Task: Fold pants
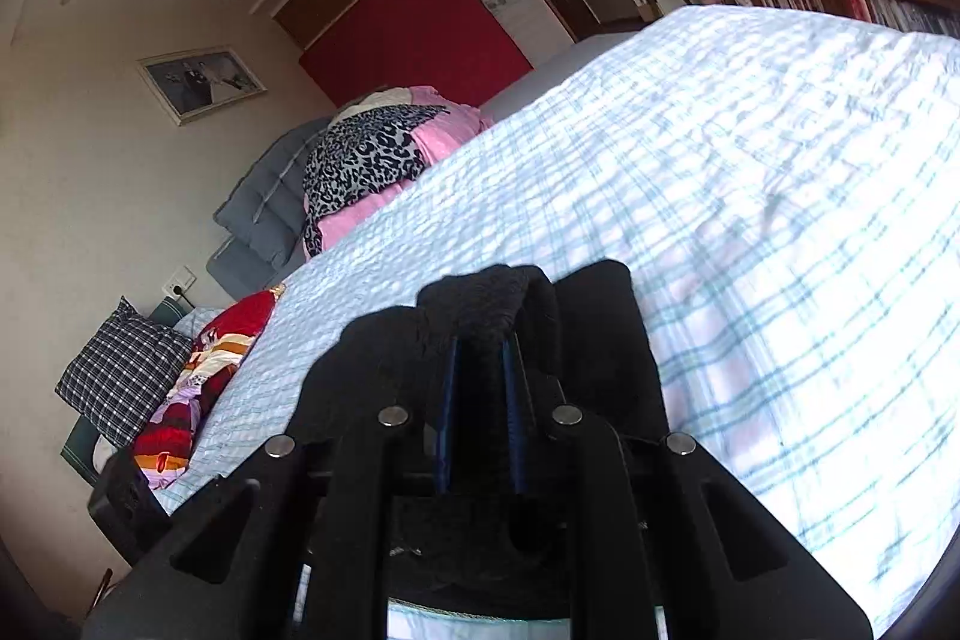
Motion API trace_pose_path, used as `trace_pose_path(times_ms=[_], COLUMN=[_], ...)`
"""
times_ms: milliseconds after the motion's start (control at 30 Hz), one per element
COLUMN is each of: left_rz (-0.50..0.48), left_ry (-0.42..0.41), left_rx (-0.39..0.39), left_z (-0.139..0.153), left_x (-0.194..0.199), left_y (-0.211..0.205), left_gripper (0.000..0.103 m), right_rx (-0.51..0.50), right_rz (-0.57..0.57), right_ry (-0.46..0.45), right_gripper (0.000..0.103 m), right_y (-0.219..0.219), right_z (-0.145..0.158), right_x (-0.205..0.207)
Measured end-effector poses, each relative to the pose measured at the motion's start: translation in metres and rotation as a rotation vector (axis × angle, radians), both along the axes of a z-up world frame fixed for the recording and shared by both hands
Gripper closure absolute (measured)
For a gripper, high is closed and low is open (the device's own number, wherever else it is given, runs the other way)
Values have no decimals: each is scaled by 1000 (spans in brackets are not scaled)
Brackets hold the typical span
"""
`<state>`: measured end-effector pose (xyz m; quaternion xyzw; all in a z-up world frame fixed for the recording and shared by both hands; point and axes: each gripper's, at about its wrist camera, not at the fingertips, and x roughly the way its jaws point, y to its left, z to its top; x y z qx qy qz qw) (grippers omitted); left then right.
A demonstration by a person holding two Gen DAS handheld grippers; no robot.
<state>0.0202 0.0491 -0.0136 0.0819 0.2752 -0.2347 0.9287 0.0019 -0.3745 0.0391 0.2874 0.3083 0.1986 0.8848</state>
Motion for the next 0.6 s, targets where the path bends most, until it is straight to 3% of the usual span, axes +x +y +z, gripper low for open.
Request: trace_pose_path(times_ms=[167,200,300,400,500,600], left_rz=[-17,-16,-13,-12,-20,-25], left_ry=[42,33,-4,-13,-15,-25], left_rx=[-95,-98,-74,-74,-91,-96], left_z=[16,21,34,40,43,46], left_x=[2,2,3,7,8,11], left_y=[11,12,5,-1,-4,-6], left_gripper=[39,39,39,39,39,39], right_rx=[36,54,127,207,216,178], right_rz=[40,51,63,96,127,149], right_ry=[56,64,112,131,138,172], right_gripper=[86,82,51,37,26,24], right_y=[0,-1,-10,-17,-12,3], right_z=[-31,-34,-43,-45,-40,-39], right_x=[-1,-3,-3,-7,-9,-4])
